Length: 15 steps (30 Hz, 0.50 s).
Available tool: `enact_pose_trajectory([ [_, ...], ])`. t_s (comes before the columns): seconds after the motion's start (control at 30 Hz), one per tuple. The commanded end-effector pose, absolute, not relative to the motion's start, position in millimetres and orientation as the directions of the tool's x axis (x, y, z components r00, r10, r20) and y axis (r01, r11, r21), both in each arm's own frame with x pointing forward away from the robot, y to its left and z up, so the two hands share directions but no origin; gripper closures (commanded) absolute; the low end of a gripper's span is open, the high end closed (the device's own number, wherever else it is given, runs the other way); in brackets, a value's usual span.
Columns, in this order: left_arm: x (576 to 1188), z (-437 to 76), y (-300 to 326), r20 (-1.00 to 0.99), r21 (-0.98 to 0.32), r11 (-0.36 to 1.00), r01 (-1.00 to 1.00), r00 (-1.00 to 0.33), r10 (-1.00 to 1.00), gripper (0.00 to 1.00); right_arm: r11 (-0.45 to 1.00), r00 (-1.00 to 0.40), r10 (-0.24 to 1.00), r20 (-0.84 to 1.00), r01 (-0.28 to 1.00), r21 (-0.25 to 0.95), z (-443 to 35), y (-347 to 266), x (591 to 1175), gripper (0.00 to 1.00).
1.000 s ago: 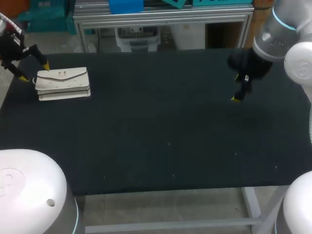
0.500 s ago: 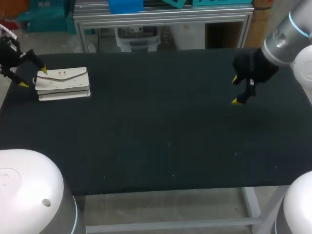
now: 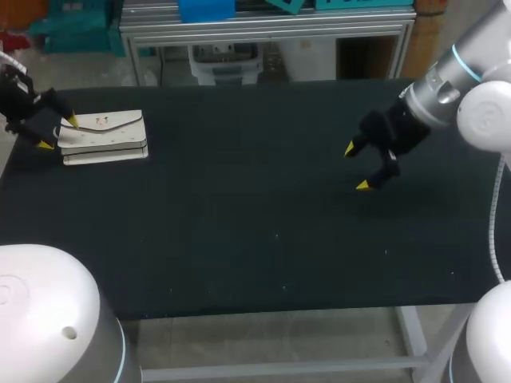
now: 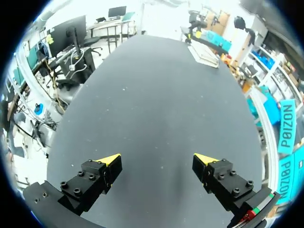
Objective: Pick up the bag, open it, inspect its contents, close it, and place it on the opposite side
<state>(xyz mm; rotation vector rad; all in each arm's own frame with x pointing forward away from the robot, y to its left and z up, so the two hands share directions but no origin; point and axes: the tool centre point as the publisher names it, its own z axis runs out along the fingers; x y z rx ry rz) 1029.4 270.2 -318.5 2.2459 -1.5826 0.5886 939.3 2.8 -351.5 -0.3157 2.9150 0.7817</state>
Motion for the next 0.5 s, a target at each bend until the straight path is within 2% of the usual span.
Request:
enact_pose_trajectory([
  [0.03, 1036.8, -329.2, 271.5, 0.531, 0.041, -0.324, -0.945, 0.295, -0.794, 0.41, 0.832, -0.97, -0.21, -0.123, -0.243, 0.498, -357.5, 6.0, 944.0, 0.0],
  [0.27, 1040.0, -342.7, 270.4, 0.557, 0.062, -0.337, -0.94, 0.312, -0.769, 0.6, 0.818, -0.962, -0.249, -0.111, -0.271, 0.508, -365.7, 11.8, 940.7, 0.0],
  [0.37, 1039.2, -344.5, 272.0, 0.559, 0.066, -0.34, -0.938, 0.317, -0.766, 0.53, 0.817, -0.961, -0.253, -0.108, -0.272, 0.508, -366.2, 13.4, 940.7, 0.0],
  [0.5, 1035.1, -334.6, 278.6, 0.57, 0.052, -0.349, -0.936, 0.315, -0.759, 0.51, 0.819, -0.96, -0.261, -0.104, -0.277, 0.503, -366.3, 15.3, 940.8, 0.0],
])
